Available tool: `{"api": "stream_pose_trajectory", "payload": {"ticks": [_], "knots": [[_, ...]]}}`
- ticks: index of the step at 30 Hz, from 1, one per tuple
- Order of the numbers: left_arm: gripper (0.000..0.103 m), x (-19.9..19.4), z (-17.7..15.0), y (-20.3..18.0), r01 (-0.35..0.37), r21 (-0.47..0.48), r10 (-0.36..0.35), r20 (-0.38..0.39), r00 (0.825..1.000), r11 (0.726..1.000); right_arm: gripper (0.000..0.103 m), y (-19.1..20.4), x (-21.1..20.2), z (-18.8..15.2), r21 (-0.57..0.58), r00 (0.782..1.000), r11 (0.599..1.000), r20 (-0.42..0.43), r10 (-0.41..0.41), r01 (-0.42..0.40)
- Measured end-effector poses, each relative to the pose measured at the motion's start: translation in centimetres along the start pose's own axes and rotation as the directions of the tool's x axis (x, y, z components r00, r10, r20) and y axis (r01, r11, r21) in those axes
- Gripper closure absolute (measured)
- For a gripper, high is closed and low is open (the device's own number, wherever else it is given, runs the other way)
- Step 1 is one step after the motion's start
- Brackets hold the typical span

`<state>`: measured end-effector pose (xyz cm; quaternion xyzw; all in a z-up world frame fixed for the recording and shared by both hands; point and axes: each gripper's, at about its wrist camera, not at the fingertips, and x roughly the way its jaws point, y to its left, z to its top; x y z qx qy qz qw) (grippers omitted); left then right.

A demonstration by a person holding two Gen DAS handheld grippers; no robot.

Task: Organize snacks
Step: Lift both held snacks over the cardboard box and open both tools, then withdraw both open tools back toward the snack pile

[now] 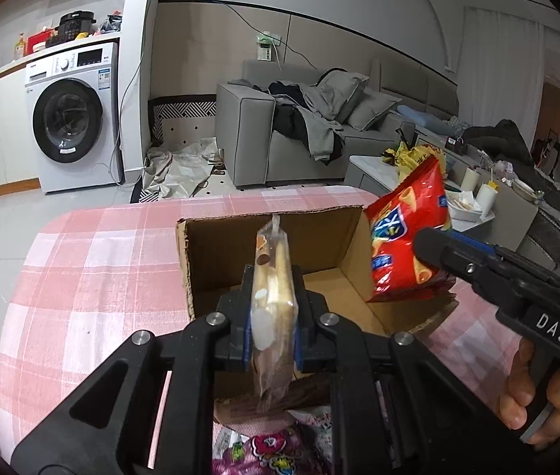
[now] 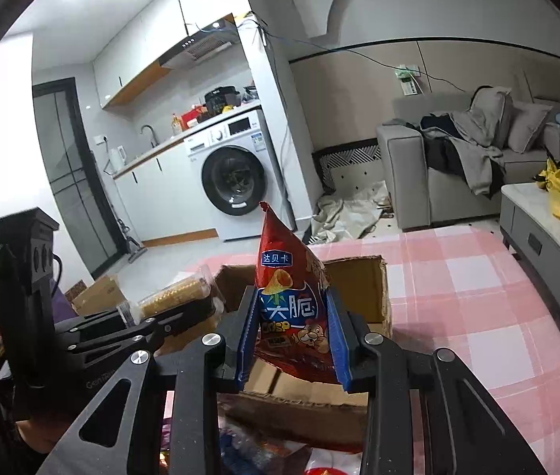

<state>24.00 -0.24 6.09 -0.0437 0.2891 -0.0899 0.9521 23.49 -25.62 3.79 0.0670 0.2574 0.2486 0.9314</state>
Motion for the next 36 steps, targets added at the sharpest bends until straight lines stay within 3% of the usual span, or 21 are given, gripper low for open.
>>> {"api": "stream_pose_trajectory", "payload": {"ticks": [17, 20, 21, 22, 24, 25, 26, 30, 36], "knots": [[0.090, 5.3, -0.8, -1.6, -0.063, 0.058, 0.067, -0.066, 0.996, 0.996, 0.069, -1.7, 2.5, -0.8, 0.024, 0.998, 0.999, -0.060, 0.034, -0.032], [0.066, 5.0, -0.8, -1.2, -0.064, 0.044, 0.067, -0.075, 0.995, 0.997, 0.062, -1.9, 1.7, -0.6, 0.016, 0.998, 0.999, -0.059, 0.037, -0.037], [0.053, 4.6, -0.8, -1.2, -0.067, 0.040, 0.069, -0.072, 0.995, 0.997, 0.058, -2.0, 1.3, -0.6, 0.013, 0.998, 0.999, -0.060, 0.037, -0.036], [0.039, 4.2, -0.9, -1.2, -0.075, 0.035, 0.077, -0.062, 0.995, 0.997, 0.047, -2.1, 0.9, -0.6, 0.010, 0.997, 0.999, -0.062, 0.039, -0.038], [0.023, 2.5, -1.4, -1.2, -0.077, 0.036, 0.079, -0.045, 0.996, 0.996, 0.024, -2.4, -0.1, -0.6, 0.009, 0.996, 0.998, -0.067, 0.062, -0.062], [0.018, 1.8, -1.6, -1.2, -0.081, 0.036, 0.082, -0.037, 0.996, 0.996, 0.006, -2.5, -0.6, -0.7, 0.009, 0.995, 0.997, -0.070, 0.071, -0.071], [0.017, 1.2, -1.8, -1.4, -0.087, 0.036, 0.088, -0.034, 0.996, 0.996, 0.000, -2.6, -1.2, -0.9, 0.011, 0.995, 0.997, -0.066, 0.074, -0.074], [0.001, -1.4, -3.4, -2.2, -0.105, 0.040, 0.106, -0.017, 0.994, 0.994, 0.000, -2.8, -3.3, -1.8, 0.020, 0.995, 0.998, -0.070, 0.067, -0.066], [0.001, -5.7, -7.2, -2.9, -0.111, 0.033, 0.112, -0.026, 0.993, 0.993, 0.000, -1.6, -5.6, -4.2, -0.031, 0.994, 0.999, -0.101, 0.028, -0.031]]}}
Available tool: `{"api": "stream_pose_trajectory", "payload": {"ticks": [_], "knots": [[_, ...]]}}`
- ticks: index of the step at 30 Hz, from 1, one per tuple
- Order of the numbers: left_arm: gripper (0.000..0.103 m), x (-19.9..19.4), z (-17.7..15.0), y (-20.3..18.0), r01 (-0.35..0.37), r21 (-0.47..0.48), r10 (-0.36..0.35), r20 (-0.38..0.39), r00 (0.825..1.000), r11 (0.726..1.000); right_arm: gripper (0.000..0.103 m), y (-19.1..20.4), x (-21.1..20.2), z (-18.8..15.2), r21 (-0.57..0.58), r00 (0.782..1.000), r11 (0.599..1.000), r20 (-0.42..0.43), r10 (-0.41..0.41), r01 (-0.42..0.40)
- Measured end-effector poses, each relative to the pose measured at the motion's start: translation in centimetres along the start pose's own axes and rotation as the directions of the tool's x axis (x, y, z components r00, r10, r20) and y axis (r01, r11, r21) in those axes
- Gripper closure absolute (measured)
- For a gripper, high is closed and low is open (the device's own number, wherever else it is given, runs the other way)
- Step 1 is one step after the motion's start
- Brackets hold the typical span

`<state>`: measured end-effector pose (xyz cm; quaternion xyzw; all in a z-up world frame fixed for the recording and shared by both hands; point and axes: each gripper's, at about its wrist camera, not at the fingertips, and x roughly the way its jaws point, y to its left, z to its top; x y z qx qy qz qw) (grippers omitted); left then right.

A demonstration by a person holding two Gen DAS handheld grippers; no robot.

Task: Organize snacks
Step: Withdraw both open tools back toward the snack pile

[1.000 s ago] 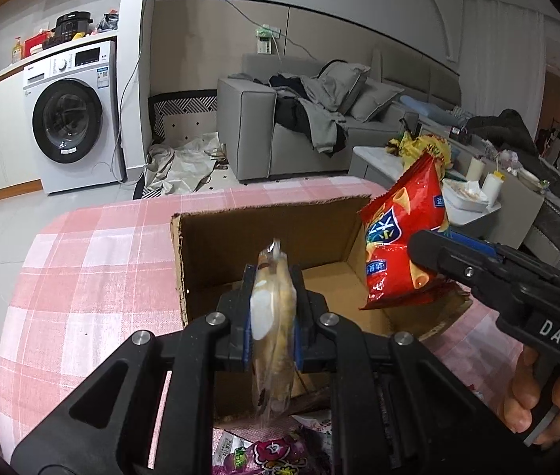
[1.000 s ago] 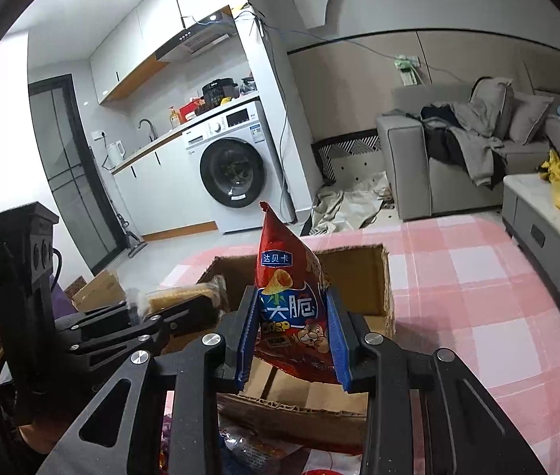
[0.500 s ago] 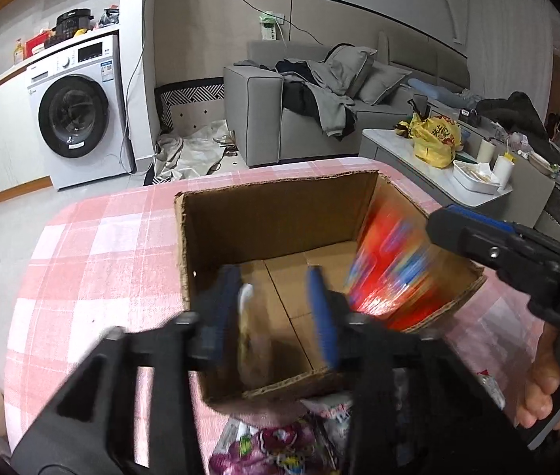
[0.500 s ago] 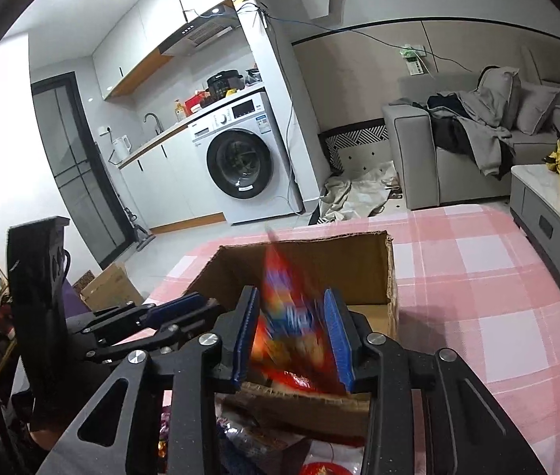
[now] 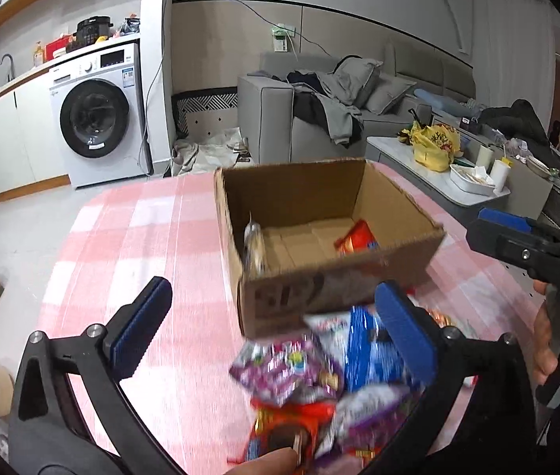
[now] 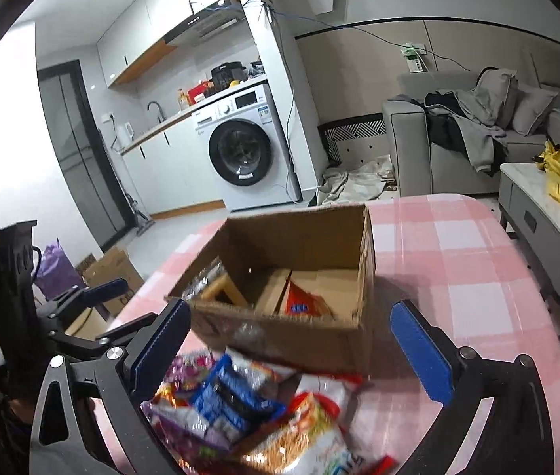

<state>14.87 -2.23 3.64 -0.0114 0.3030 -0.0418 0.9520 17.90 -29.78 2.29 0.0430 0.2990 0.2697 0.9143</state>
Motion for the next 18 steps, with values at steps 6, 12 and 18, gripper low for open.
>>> {"api": "stream_pose_trajectory", "payload": {"ticks": [6, 12, 18], "knots": [[0.001, -3.3, -3.0, 0.3, -0.007, -0.027, 0.007, 0.001, 1.000, 1.000, 0.000, 1.3, -1.3, -2.2, -0.070, 0.999, 0.997, -0.052, 0.010, -0.014], [0.001, -6.0, -6.2, 0.7, -0.008, -0.026, 0.008, 0.000, 1.000, 1.000, 0.000, 2.2, -2.1, -4.6, -0.127, 0.994, 0.992, -0.106, -0.008, -0.005], [0.001, -7.3, -8.6, 0.2, -0.024, 0.012, 0.024, -0.017, 1.000, 1.000, 0.000, 2.1, -2.3, -6.4, -0.125, 0.991, 0.992, -0.134, -0.012, -0.005]]}}
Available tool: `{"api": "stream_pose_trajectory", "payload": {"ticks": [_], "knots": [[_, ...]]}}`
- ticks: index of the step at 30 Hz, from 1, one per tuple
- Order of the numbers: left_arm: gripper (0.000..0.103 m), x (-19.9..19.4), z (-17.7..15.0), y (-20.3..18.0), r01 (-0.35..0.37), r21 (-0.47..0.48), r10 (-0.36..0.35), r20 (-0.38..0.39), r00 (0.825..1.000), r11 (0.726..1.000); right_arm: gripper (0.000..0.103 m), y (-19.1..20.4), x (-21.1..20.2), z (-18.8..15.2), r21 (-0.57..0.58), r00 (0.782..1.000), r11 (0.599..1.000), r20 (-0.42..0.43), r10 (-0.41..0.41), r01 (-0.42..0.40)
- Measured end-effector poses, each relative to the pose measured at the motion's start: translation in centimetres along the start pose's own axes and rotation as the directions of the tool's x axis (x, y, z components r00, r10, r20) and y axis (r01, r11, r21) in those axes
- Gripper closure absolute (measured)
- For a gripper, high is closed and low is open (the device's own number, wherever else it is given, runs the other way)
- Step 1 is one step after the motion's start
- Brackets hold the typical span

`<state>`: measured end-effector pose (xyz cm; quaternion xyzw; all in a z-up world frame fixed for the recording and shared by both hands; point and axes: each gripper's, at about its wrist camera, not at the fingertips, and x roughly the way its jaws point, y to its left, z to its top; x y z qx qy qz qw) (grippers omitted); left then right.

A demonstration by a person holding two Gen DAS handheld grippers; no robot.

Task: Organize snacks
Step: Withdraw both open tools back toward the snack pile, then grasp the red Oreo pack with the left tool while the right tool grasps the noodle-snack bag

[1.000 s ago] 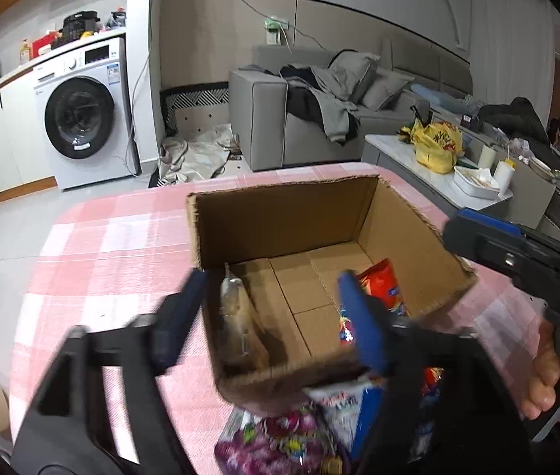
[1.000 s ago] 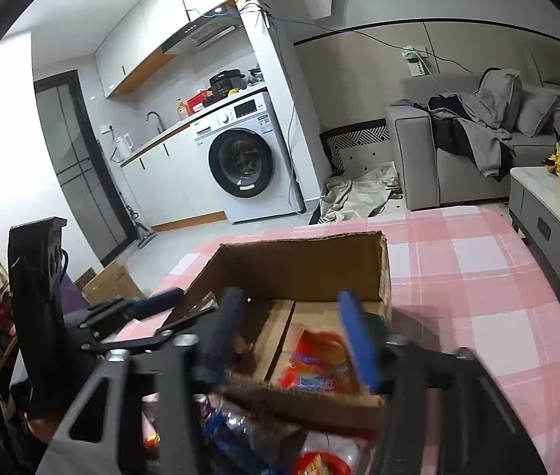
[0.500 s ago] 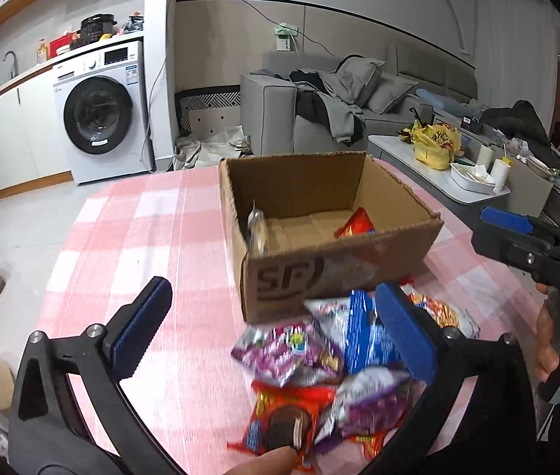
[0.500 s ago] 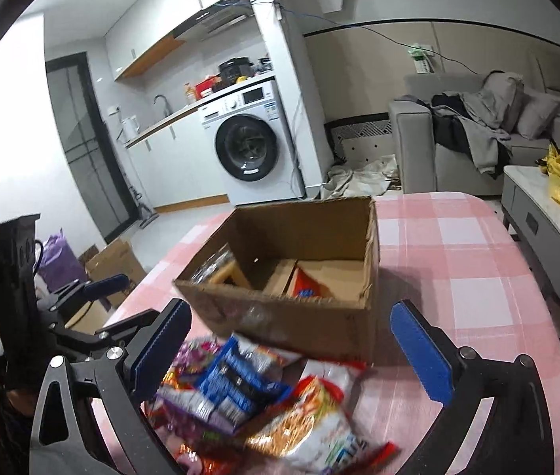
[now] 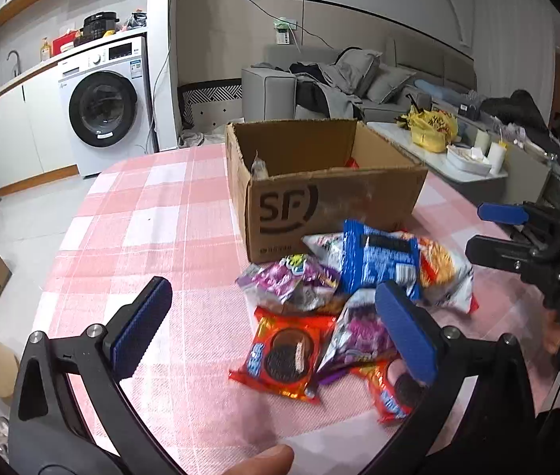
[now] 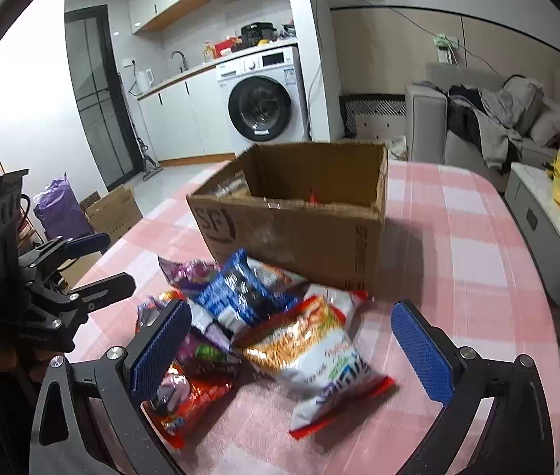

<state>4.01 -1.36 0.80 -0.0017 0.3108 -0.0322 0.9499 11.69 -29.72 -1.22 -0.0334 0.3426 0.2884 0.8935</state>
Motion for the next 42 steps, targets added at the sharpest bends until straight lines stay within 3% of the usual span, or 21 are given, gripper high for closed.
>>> {"api": "stream_pose_trajectory", "payload": {"ticks": [4, 15, 22, 30, 42], "knots": [[0.001, -0.5, -0.5, 0.3, 0.008, -0.010, -0.008, 0.007, 1.000, 1.000, 0.000, -0.1, 0.4, -0.9, 0.007, 1.000, 1.000, -0.026, 0.000, 0.000], [0.001, 2.1, 0.0, 1.5, 0.027, -0.013, -0.028, -0.075, 0.997, 1.000, 0.000, -1.7, 1.6, -1.9, 0.051, 0.998, 0.999, -0.068, -0.003, 0.007], [0.001, 3.7, -0.7, 1.6, 0.025, 0.022, -0.022, -0.130, 0.991, 0.999, 0.000, -1.8, 2.7, -1.4, 0.010, 0.993, 1.000, -0.118, -0.014, 0.015], [0.001, 5.2, -1.0, 2.1, 0.032, 0.023, -0.028, -0.164, 0.986, 0.999, 0.000, -2.4, 4.8, -1.0, -0.027, 0.978, 0.999, -0.209, 0.026, -0.032], [0.001, 8.0, -1.8, 2.7, -0.010, 0.026, 0.016, -0.234, 0.972, 1.000, 0.000, -3.2, 6.0, -2.5, -0.010, 0.970, 1.000, -0.241, 0.024, -0.027]]}}
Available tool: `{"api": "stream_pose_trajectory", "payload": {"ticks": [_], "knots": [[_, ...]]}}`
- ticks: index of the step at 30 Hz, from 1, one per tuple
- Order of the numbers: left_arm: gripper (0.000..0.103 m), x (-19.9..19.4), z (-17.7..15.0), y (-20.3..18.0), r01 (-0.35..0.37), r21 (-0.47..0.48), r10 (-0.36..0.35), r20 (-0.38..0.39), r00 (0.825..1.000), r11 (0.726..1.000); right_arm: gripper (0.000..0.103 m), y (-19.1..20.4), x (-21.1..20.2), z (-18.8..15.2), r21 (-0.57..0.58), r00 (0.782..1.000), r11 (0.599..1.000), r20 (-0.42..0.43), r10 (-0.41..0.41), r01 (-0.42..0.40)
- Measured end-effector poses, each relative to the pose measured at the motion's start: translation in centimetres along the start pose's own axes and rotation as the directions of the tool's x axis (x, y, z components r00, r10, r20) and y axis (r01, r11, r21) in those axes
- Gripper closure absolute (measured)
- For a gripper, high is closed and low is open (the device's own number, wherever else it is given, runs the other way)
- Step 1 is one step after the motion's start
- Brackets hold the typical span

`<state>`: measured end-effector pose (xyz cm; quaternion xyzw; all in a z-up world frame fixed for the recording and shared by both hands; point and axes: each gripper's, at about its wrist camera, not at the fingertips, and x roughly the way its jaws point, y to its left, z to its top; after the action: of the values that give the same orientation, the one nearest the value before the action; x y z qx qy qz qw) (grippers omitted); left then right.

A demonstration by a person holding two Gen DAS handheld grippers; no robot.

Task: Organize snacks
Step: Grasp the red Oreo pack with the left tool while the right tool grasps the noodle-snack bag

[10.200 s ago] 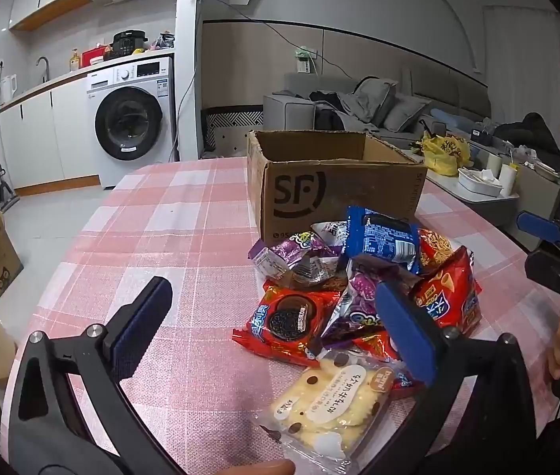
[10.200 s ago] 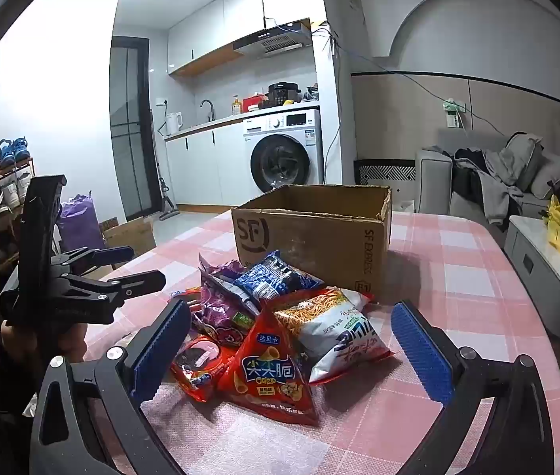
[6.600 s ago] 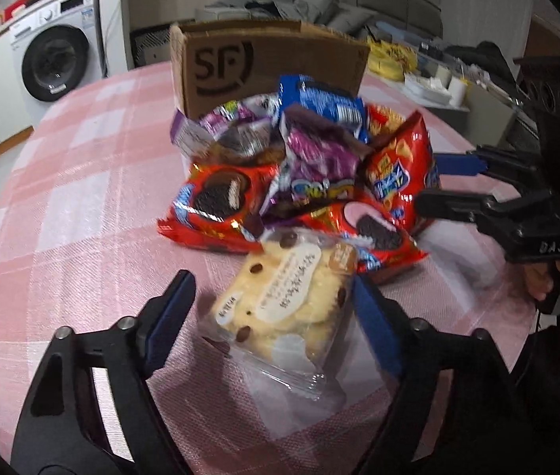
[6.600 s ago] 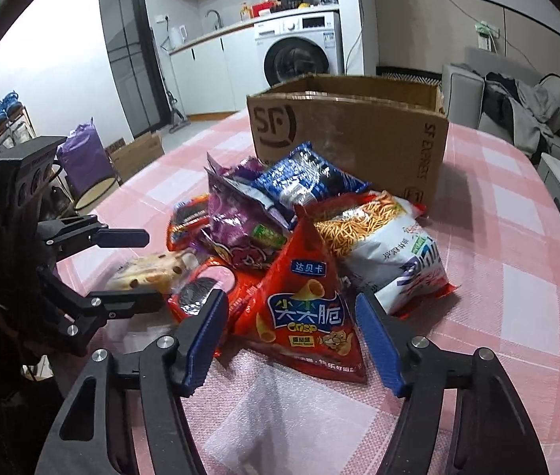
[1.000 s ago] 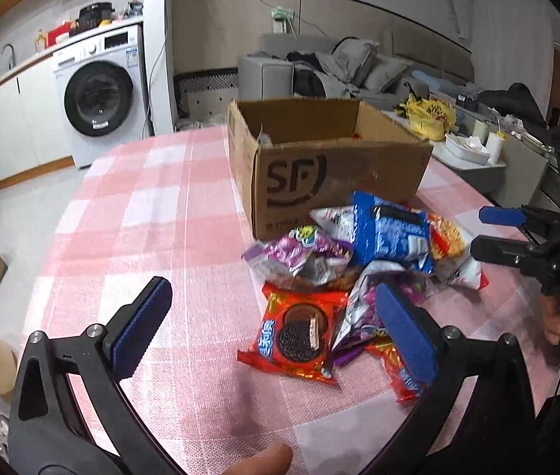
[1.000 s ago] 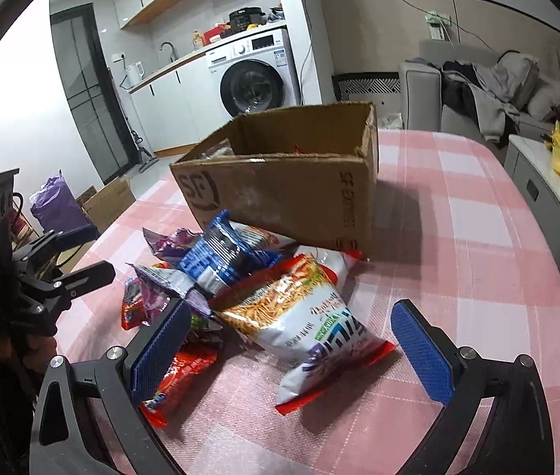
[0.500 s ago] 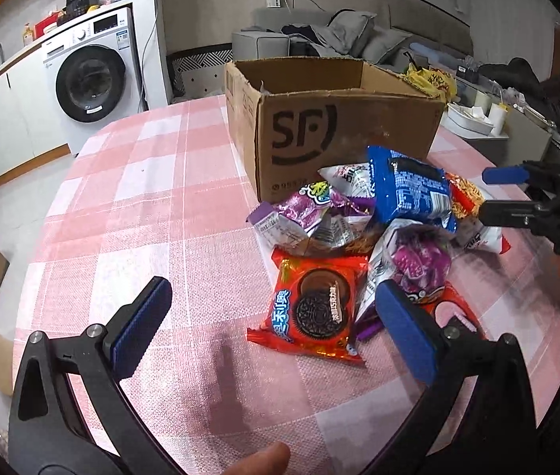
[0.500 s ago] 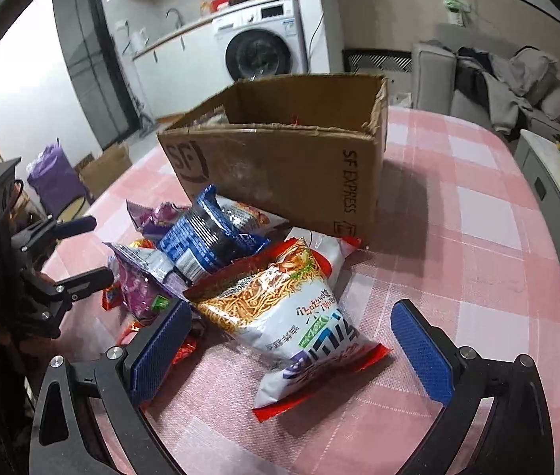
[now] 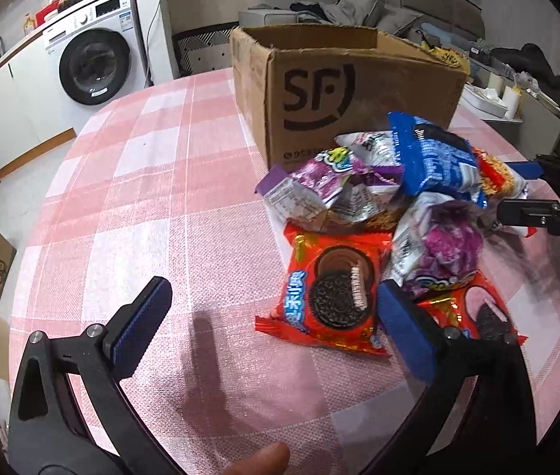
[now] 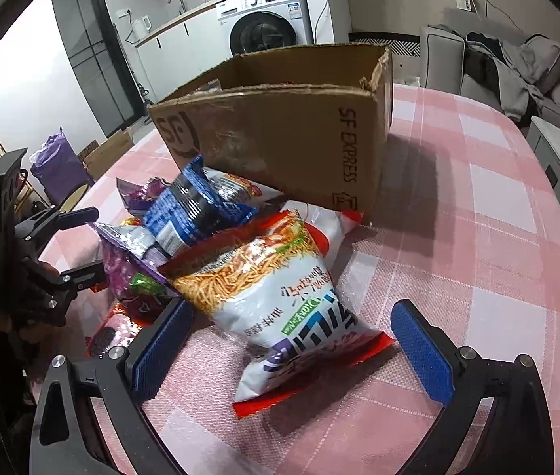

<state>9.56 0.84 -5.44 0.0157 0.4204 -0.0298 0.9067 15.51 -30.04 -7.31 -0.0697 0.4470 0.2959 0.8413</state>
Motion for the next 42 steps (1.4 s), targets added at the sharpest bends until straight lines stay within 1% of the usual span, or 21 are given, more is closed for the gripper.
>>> {"api": "stream_pose_trajectory", "payload": {"ticks": [3, 6, 9, 12, 13, 14, 18, 21, 23, 25, 26, 27, 29, 31, 34, 38, 39, 42], "knots": [[0.001, 0.6, 0.1, 0.8, 0.017, -0.030, -0.017, -0.013, 1.000, 0.999, 0.000, -0.3, 0.1, -0.1, 0.011, 1.000, 1.000, 0.001, -0.003, 0.003], [0.001, 1.3, 0.3, 1.3, 0.015, -0.057, -0.017, -0.030, 0.999, 0.998, 0.001, -0.4, 0.5, -0.1, 0.021, 1.000, 1.000, 0.005, -0.006, 0.005], [0.001, 1.9, 0.4, 1.6, 0.022, -0.066, -0.025, -0.043, 0.999, 0.998, 0.002, -0.2, 1.1, 0.2, 0.022, 1.000, 1.000, 0.004, -0.012, 0.012], [0.001, 2.2, 0.4, 1.6, 0.027, -0.067, -0.031, -0.049, 0.998, 0.997, 0.012, 0.1, 1.5, 0.2, 0.018, 1.000, 1.000, 0.001, -0.008, 0.008], [0.003, 2.4, 0.5, 1.7, 0.032, -0.068, -0.035, -0.051, 0.998, 0.997, 0.017, 0.2, 1.6, 0.3, 0.017, 1.000, 1.000, -0.001, -0.008, 0.008], [0.004, 2.4, 0.4, 1.7, 0.036, -0.067, -0.040, -0.051, 0.998, 0.997, 0.020, 0.2, 1.6, 0.2, 0.018, 1.000, 1.000, 0.001, -0.004, 0.004], [0.016, 2.5, 0.2, 1.4, 0.062, -0.058, -0.065, -0.057, 0.996, 0.996, 0.021, 0.2, 1.4, 0.2, 0.018, 1.000, 1.000, -0.005, 0.020, -0.020], [0.022, 2.6, 0.2, 1.1, 0.066, -0.041, -0.069, -0.055, 0.996, 0.997, 0.021, -0.1, 1.0, -0.1, 0.021, 0.999, 0.999, -0.009, 0.051, -0.050], [0.028, 2.5, 0.2, 0.6, 0.069, -0.023, -0.070, -0.053, 0.996, 0.997, 0.021, -0.1, 0.6, -0.2, 0.012, 0.999, 0.999, -0.004, 0.047, -0.047], [0.037, 2.5, 0.2, 0.2, 0.063, -0.003, -0.063, -0.051, 0.997, 0.998, 0.021, -0.3, 0.5, -0.4, 0.017, 0.999, 0.999, -0.005, 0.052, -0.052], [0.039, 2.4, 0.2, 0.1, 0.060, 0.004, -0.060, -0.051, 0.997, 0.998, 0.021, -0.4, 0.5, -0.5, 0.019, 0.999, 0.998, -0.002, 0.054, -0.054], [0.046, 2.4, 0.2, -0.1, 0.060, 0.014, -0.060, -0.049, 0.997, 0.998, 0.021, -0.4, 0.5, -0.5, 0.020, 0.998, 0.998, -0.001, 0.057, -0.057], [0.050, 2.3, 0.2, -0.3, 0.063, 0.024, -0.062, -0.044, 0.997, 0.998, 0.021, -0.4, 0.5, -0.6, 0.021, 0.998, 0.998, 0.002, 0.059, -0.059], [0.057, 2.1, 0.3, -0.2, 0.072, 0.021, -0.072, -0.035, 0.997, 0.997, 0.021, -0.3, 0.6, -0.6, 0.022, 0.998, 0.998, 0.005, 0.058, -0.058], [0.060, 1.5, -0.1, -0.2, 0.077, 0.011, -0.076, -0.025, 0.997, 0.997, 0.021, -0.4, 0.7, -0.6, 0.030, 0.999, 0.998, 0.013, 0.049, -0.050], [0.061, 1.0, 0.0, 0.0, 0.078, 0.004, -0.078, -0.006, 0.997, 0.997, 0.022, -0.4, 0.5, -0.5, 0.029, 0.998, 0.998, 0.029, 0.049, -0.049], [0.061, 0.8, 0.1, 0.0, 0.077, 0.001, -0.077, 0.001, 0.997, 0.997, 0.023, -0.4, 0.3, -0.5, 0.028, 0.998, 0.998, 0.037, 0.048, -0.049], [0.061, 0.1, 0.2, 0.0, 0.077, -0.008, -0.077, 0.025, 0.997, 0.997, 0.034, -0.5, -0.3, -0.5, 0.023, 0.996, 0.998, 0.060, 0.060, -0.061]]}}
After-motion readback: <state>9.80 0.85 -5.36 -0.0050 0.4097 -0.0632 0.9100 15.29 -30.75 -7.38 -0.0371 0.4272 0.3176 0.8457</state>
